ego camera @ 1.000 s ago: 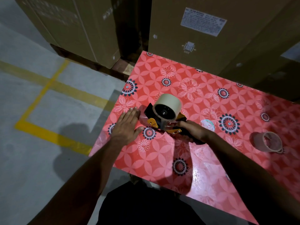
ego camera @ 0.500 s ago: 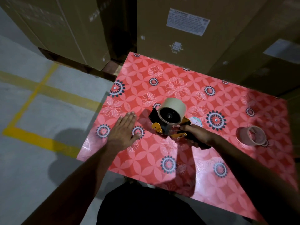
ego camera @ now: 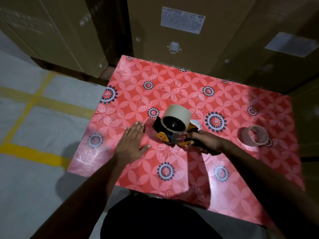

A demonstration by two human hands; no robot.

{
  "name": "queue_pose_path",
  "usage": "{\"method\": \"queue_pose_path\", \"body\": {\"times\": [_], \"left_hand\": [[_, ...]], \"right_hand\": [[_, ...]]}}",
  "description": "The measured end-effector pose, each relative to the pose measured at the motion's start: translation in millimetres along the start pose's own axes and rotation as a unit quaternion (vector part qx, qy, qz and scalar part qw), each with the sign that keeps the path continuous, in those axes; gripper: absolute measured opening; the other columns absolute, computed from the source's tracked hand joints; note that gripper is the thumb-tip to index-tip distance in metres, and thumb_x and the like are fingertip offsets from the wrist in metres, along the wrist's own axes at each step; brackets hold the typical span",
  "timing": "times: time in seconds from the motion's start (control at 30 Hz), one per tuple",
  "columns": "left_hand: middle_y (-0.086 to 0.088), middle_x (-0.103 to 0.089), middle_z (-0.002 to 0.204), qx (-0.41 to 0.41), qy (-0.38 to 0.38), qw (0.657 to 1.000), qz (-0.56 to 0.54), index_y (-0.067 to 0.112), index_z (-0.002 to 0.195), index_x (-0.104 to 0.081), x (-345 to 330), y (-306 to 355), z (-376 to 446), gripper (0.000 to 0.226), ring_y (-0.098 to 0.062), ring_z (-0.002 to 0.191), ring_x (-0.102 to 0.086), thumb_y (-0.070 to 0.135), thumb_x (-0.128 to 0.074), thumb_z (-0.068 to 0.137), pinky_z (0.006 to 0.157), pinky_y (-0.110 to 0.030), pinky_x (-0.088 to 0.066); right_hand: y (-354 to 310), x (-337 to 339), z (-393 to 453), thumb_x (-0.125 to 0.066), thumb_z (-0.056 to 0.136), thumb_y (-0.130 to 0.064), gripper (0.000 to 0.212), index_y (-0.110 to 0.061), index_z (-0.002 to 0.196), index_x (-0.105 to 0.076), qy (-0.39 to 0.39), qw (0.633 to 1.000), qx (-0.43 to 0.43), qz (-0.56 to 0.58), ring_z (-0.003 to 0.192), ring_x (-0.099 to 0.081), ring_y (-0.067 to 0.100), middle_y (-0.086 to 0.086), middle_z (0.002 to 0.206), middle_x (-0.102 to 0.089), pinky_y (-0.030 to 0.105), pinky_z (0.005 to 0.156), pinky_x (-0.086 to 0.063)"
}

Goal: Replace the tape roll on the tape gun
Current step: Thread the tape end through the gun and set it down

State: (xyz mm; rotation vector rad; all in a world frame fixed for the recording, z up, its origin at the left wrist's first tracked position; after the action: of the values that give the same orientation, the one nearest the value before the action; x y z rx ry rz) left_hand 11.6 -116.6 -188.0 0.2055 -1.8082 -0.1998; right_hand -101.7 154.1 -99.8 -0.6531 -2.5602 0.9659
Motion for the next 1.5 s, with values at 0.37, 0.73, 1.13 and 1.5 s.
{"method": "queue_pose_path", "body": {"times": [0.37, 0.73, 1.13, 1.5], "left_hand": [[-0.01, 0.01, 0.169, -0.056, -0.028, 0.996, 0.059, 0.011, 0.16, 0.007, -10.4, 30.3, 4.8, 0.088, -0.026, 0.156, 0.012, 0.071, -0.008, 0.098, 0.128, -0.046, 0.0], [-0.01, 0.008, 0.169, -0.048, -0.03, 0.996, 0.066, 0.011, 0.161, 0.005, -12.5, 36.6, 6.0, 0.088, -0.026, 0.157, 0.011, 0.07, -0.015, 0.099, 0.128, -0.047, -0.003], [-0.011, 0.006, 0.17, -0.057, -0.022, 0.997, 0.053, 0.009, 0.161, 0.005, -12.7, 36.4, 4.2, 0.099, -0.026, 0.157, 0.01, 0.078, -0.02, 0.094, 0.127, -0.049, -0.004], [-0.007, 0.011, 0.17, -0.061, -0.028, 0.997, 0.043, 0.014, 0.161, 0.006, -9.9, 36.7, 3.9, 0.098, -0.025, 0.157, 0.013, 0.079, -0.019, 0.093, 0.127, -0.046, 0.002]], "right_hand": [[39.5, 36.6, -13.4, -0.058, 0.093, -0.06, 0.052, -0.009, 0.088, -0.065, 0.027, 0.999, 0.037, -0.025, 0.041, -0.037, 0.022, 0.004, 0.049, -0.045, 0.032, 0.045, -0.031], [26.6, 44.4, -37.8, -0.077, 0.08, -0.06, 0.083, -0.023, 0.135, -0.026, 0.031, 0.961, 0.096, -0.257, 0.093, -0.071, 0.013, -0.002, 0.111, -0.073, 0.028, 0.083, -0.057], [-1.2, 32.4, -39.2, -0.062, 0.085, -0.065, 0.074, -0.019, 0.128, -0.024, 0.198, 0.832, 0.042, -0.516, 0.065, -0.062, 0.027, -0.001, 0.089, -0.066, 0.035, 0.059, -0.055], [12.5, 104.9, -21.3, -0.075, 0.082, -0.052, 0.069, -0.012, 0.122, -0.036, 0.265, 0.955, -0.031, -0.13, 0.061, -0.065, 0.029, 0.012, 0.089, -0.064, 0.041, 0.052, -0.057]]}}
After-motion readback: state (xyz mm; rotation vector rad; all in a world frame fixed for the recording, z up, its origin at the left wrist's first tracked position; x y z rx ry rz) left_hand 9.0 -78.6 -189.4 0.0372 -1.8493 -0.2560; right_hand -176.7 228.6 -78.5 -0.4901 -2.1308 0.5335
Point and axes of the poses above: each hand's wrist, its own z-axis towards the middle knuckle, its own x-axis out of the back of the hand, y = z × x, the point moved 5 cm from there along z, towards the middle knuckle
